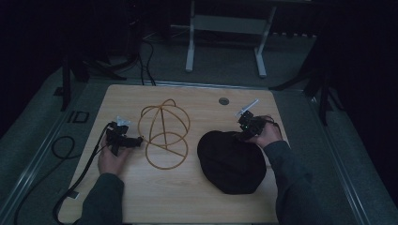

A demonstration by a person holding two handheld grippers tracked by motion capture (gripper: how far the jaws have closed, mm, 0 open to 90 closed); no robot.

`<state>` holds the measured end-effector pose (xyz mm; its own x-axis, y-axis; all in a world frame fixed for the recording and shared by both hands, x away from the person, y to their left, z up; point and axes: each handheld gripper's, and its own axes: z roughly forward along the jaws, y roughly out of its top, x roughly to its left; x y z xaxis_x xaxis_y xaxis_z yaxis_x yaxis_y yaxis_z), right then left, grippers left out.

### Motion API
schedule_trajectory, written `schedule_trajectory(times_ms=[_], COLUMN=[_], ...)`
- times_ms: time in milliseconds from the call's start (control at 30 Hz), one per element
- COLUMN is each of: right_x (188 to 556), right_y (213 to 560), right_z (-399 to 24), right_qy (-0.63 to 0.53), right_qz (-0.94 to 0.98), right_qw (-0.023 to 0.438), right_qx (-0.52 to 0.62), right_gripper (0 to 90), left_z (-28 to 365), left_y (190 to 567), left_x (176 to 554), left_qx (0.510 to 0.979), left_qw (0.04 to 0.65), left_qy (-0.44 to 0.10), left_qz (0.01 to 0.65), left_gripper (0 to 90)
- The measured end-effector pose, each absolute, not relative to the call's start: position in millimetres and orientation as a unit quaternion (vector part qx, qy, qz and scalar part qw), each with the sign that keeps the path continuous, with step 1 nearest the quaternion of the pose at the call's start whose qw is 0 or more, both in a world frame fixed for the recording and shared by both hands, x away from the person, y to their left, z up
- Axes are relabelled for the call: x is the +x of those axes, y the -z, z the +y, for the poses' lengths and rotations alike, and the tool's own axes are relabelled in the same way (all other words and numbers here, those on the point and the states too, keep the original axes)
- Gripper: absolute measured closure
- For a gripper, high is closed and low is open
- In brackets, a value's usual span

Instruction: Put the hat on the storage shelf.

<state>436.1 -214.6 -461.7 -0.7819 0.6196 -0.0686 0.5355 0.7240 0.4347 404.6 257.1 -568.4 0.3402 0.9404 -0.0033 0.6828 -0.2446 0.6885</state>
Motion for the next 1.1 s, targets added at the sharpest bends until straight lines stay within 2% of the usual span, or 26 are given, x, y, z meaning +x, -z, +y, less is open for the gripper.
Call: schedule_trajectory(times_ms=[300,667,767,900,933,967,1100], right_x=[447.0,458.1,458.0,458.8,458.8,460.0,461.7], right_y=[478.0,492.8,496.8,497.2,497.2,495.5,492.9], right_z=[-203.9,-193.5,-191.8,-193.2,-193.2,-195.1,-198.5], right_qy=[-0.163,-0.111,-0.098,-0.096,-0.096,-0.102,-0.111], right_qz=[0.933,0.947,0.950,0.949,0.949,0.945,0.941], right_qw=[0.084,0.049,0.042,0.039,0.039,0.028,0.009], right_qx=[0.308,0.298,0.292,0.298,0.298,0.308,0.321], right_gripper=[38.7,43.6,53.3,62.6,62.6,67.8,73.6], left_z=[257.1,257.1,257.1,257.1,257.1,257.1,257.1], left_y=[568.3,568.4,568.3,568.3,568.3,568.4,568.3], left_x=[404.6,404.5,404.5,404.5,404.5,404.5,404.6], left_qx=[0.760,0.760,0.760,0.760,0.760,0.760,0.760], left_qw=[0.304,0.304,0.304,0.304,0.304,0.304,0.304], left_qy=[-0.212,-0.212,-0.212,-0.212,-0.212,-0.212,-0.212], left_qz=[0.534,0.534,0.534,0.534,0.534,0.534,0.534], left_gripper=[3.0,3.0,3.0,3.0,3.0,3.0,3.1])
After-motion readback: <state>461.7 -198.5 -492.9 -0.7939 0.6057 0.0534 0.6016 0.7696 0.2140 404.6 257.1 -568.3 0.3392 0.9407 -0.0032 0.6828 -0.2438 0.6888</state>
